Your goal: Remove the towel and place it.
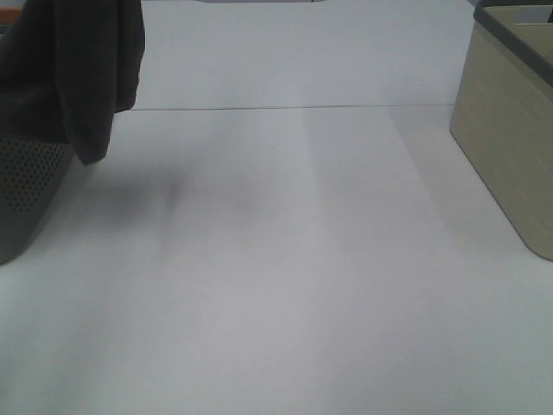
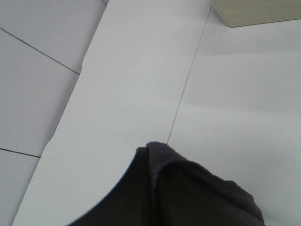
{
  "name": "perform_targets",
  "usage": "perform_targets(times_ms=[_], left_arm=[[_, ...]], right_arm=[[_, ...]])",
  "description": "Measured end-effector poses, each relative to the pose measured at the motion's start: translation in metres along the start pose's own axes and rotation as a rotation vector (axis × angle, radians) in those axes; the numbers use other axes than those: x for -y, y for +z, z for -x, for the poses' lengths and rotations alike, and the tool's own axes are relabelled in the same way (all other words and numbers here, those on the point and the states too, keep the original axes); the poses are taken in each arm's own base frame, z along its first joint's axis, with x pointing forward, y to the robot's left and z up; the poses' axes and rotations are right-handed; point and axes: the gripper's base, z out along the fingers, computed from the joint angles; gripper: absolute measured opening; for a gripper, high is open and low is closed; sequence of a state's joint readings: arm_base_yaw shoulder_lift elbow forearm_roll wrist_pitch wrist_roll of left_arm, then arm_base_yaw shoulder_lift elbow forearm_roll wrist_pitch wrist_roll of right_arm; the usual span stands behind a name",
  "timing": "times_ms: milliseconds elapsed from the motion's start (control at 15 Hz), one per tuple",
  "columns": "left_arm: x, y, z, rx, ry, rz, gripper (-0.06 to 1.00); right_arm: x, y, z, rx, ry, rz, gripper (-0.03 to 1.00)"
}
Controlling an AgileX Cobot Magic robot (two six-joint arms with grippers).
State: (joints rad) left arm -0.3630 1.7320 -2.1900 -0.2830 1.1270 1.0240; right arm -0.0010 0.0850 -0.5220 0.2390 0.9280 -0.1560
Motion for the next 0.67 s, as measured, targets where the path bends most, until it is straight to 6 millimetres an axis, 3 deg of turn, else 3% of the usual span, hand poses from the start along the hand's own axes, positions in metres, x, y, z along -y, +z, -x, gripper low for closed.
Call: perform_targets(times_ms=[200, 267, 533, 667], left_arm=[[0.01, 0.021, 0.014, 0.046, 0.037, -0.006, 0.0], [0.018, 0.042, 0.02, 0.068, 0.045, -0.026, 0.0], [0.034, 0.089, 0.018, 0.056, 0.033, -0.11, 0.0], [0.04, 0.102, 0.015, 0.041, 0.02, -0.142, 0.0]], right_arm=[[-0.006, 0.022, 0.02, 0.022, -0.025, 0.121, 0.75], [-0.008, 0.043, 0.033, 0.025, -0.048, 0.184, 0.75], [-0.008, 0.076, 0.042, -0.023, -0.051, 0.265, 0.75], [-0.008, 0.092, 0.043, -0.062, -0.046, 0.298, 0.75]])
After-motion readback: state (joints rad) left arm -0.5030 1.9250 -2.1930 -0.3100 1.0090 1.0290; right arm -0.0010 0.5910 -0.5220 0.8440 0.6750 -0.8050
